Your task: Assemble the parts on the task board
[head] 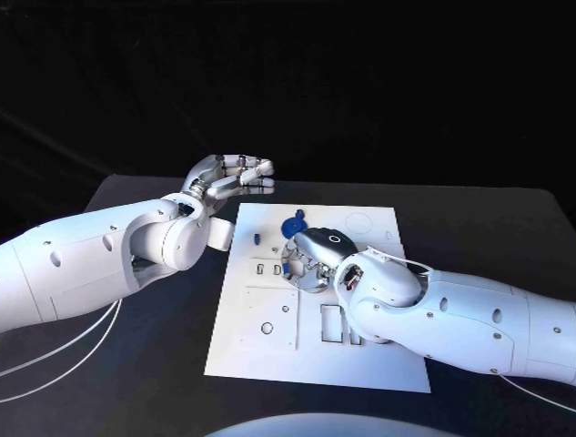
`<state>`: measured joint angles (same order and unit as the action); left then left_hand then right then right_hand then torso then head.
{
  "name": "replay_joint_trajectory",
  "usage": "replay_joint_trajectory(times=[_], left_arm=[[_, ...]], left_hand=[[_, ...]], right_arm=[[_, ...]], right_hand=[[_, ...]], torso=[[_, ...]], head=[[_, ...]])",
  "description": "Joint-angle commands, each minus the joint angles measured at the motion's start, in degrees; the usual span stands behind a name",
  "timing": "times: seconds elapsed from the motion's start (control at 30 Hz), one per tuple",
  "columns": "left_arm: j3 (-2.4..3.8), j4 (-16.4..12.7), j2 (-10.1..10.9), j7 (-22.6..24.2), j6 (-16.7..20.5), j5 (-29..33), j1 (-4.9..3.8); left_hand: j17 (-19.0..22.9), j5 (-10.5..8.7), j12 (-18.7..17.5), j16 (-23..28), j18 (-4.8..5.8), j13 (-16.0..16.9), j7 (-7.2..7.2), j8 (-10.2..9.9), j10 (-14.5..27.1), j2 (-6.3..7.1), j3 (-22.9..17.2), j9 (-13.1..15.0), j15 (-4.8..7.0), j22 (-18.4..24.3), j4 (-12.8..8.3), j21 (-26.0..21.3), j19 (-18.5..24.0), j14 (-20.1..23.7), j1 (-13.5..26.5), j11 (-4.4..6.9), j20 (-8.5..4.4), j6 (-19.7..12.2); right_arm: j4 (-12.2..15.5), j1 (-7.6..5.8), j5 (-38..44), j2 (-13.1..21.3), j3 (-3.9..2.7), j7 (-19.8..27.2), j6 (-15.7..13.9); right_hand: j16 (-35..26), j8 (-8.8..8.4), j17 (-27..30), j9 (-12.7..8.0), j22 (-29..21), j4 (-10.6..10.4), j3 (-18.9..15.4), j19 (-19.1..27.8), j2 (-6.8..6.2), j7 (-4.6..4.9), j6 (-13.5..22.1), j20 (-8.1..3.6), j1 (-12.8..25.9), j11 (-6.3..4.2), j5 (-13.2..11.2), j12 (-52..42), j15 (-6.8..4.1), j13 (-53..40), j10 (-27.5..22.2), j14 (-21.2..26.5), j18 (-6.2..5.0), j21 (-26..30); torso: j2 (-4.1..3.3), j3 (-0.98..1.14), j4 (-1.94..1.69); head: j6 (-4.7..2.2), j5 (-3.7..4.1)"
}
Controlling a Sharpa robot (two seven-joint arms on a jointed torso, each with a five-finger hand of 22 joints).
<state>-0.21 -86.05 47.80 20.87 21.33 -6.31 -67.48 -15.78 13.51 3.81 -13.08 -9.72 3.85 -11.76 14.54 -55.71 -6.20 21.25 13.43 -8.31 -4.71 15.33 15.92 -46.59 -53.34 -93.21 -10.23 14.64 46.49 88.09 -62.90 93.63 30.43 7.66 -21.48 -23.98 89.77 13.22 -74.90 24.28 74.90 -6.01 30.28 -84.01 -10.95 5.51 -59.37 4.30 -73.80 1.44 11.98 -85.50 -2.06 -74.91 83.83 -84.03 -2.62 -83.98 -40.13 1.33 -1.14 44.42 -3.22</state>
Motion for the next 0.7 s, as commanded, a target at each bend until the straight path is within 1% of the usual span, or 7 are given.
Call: replay_joint_trajectory(times=[0.03,0.33,0.47,0.67,0.7], left_arm=[[0.04,-0.1,-0.1,0.2,-1.0,-0.1,-0.02],[0.04,-0.2,0.0,0.2,-1.1,-0.1,-0.02],[0.04,-0.2,0.1,0.2,-1.1,-0.1,-0.02],[0.04,-0.2,0.1,0.2,-1.1,-0.1,-0.02],[0.04,-0.1,0.1,0.2,-1.1,-0.1,-0.02]], left_hand=[[-0.1,-0.28,0.0,0.3,-0.69,0.1,-0.71,-0.1,0.1,-0.57,0.4,0.1,-0.11,0.1,-0.1,-0.3,-0.3,0.3,0.1,0.18,0.03,-0.2],[-0.1,-0.28,0.0,0.3,-0.69,0.1,-0.71,-0.1,0.1,-0.57,0.4,0.1,-0.11,0.1,-0.1,-0.3,-0.3,0.3,0.1,0.18,0.03,-0.2],[-0.1,-0.28,0.0,0.3,-0.69,0.1,-0.71,-0.1,0.1,-0.57,0.4,0.1,-0.11,0.1,-0.1,-0.3,-0.3,0.3,0.1,0.18,0.03,-0.2],[-0.1,-0.28,0.0,0.3,-0.69,0.1,-0.71,-0.1,0.1,-0.57,0.4,0.1,-0.11,0.1,-0.1,-0.3,-0.3,0.3,0.1,0.18,0.03,-0.2],[-0.1,-0.28,0.0,0.3,-0.69,0.1,-0.71,-0.1,0.1,-0.57,0.4,0.1,-0.11,0.1,-0.1,-0.3,-0.3,0.3,0.1,0.18,0.03,-0.2]], right_arm=[[-0.3,0.16,1.6,-0.1,0.08,-1.2,0.5],[-0.9,0.25,1.5,-0.6,0.1,-1.0,1.0],[-1.1,0.27,1.5,-0.7,0.1,-1.1,1.2],[-1.2,0.28,1.5,-0.7,0.11,-1.4,1.3],[-1.2,0.28,1.5,-0.7,0.11,-1.4,1.3]], right_hand=[[0.2,0.09,-15.1,1.5,11.1,-0.3,0.0,-1.9,0.05,-0.08,-0.4,-0.42,0.7,-0.31,0.4,0.2,-0.37,-9.6,1.7,-6.0,0.88,0.3],[0.2,-0.05,-15.1,1.6,11.0,-0.3,-0.1,-1.8,-0.39,-0.02,-0.2,-0.4,1.2,-0.26,0.4,0.3,-0.34,-9.5,1.6,-6.0,0.83,0.4],[0.2,-0.09,-15.1,1.6,11.0,-0.3,-0.2,-1.8,-0.54,0.01,-0.2,-0.4,1.4,-0.23,0.4,0.4,-0.33,-9.4,1.5,-6.0,0.83,0.5],[0.2,-0.31,-15.1,1.5,11.0,-0.4,-0.3,-1.8,-1.05,0.12,0.1,-0.35,1.9,-0.15,0.3,0.5,-0.26,-9.3,1.4,-6.0,0.81,0.5],[0.2,-0.48,-15.1,1.5,10.9,-0.3,-0.4,-1.8,-1.34,0.21,0.4,-0.32,2.2,-0.08,0.2,0.6,-0.21,-9.2,1.3,-6.0,0.81,0.6]], torso=[[0.0,0.03,0.02],[-0.02,0.04,0.04],[0.03,0.03,0.11],[0.01,0.03,0.09],[0.01,0.03,0.09]], head=[[0.13,-0.1],[0.29,-0.2],[0.44,-0.25],[0.45,-0.25],[0.45,-0.25]])
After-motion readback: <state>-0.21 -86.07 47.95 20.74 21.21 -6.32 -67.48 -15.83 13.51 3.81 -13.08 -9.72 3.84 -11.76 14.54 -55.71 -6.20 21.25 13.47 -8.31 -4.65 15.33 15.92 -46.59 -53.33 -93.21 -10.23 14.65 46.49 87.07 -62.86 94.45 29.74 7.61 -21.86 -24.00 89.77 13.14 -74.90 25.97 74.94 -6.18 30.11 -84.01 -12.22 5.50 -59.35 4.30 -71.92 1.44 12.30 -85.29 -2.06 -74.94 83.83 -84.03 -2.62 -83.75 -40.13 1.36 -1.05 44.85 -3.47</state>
